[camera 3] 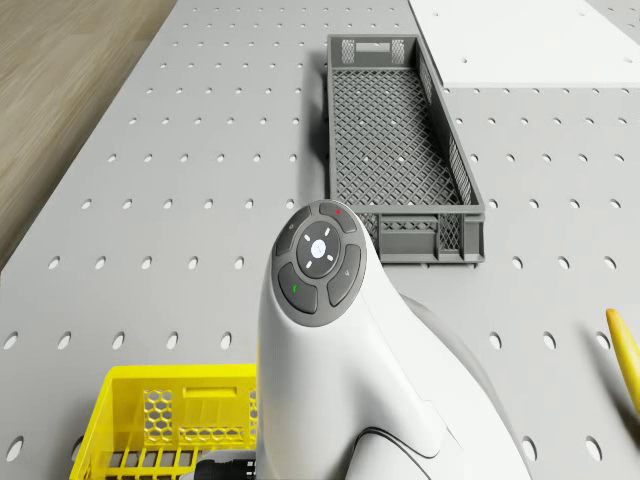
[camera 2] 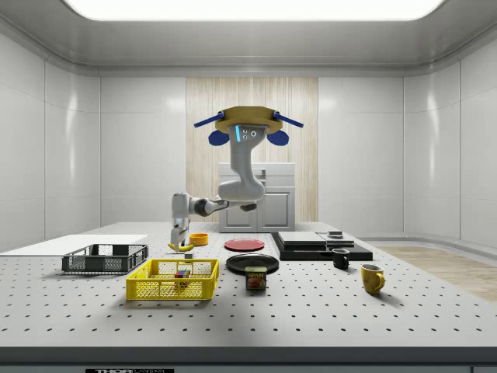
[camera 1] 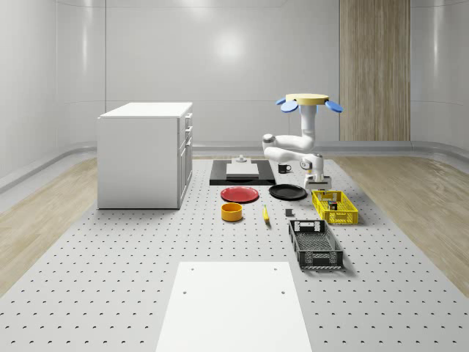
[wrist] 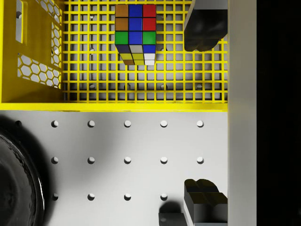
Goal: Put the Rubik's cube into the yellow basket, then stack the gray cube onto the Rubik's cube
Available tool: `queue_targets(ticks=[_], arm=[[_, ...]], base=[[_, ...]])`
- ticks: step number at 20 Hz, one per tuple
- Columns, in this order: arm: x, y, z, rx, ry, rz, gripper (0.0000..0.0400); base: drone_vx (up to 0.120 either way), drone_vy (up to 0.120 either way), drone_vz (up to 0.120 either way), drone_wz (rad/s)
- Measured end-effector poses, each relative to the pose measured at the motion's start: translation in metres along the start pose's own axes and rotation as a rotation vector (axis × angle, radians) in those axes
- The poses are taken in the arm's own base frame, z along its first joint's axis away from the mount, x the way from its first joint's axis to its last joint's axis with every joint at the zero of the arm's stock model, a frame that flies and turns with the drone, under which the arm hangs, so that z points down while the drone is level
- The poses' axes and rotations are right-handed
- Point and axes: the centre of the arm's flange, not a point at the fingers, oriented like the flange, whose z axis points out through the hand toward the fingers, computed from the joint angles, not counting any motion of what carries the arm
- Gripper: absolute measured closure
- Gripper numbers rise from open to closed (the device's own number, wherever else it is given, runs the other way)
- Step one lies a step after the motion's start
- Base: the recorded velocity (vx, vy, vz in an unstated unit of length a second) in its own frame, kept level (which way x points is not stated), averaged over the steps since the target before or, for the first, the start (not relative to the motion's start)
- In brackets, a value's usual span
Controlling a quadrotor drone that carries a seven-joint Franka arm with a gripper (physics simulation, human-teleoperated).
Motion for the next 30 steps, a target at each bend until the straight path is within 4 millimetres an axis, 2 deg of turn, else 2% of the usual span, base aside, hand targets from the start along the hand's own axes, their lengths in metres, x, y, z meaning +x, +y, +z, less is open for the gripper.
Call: queue_targets(ticks=[8,13,18,22,30], arm=[[0.0,0.0,-0.0001,0.0,0.0,0.0,0.0],[0.0,0.0,-0.0001,0.0,0.0,0.0,0.0],[0.0,0.0,-0.0001,0.0,0.0,0.0,0.0],[0.0,0.0,-0.0001,0.0,0.0,0.0,0.0],[0.0,0.0,-0.0001,0.0,0.0,0.0,0.0]], base=[[0.0,-0.12,0.0,0.0],[0.0,-0.12,-0.112,0.0],[0.032,-0.12,-0.008,0.0],[0.0,-0.12,-0.12,0.0],[0.0,-0.12,-0.03,0.0]])
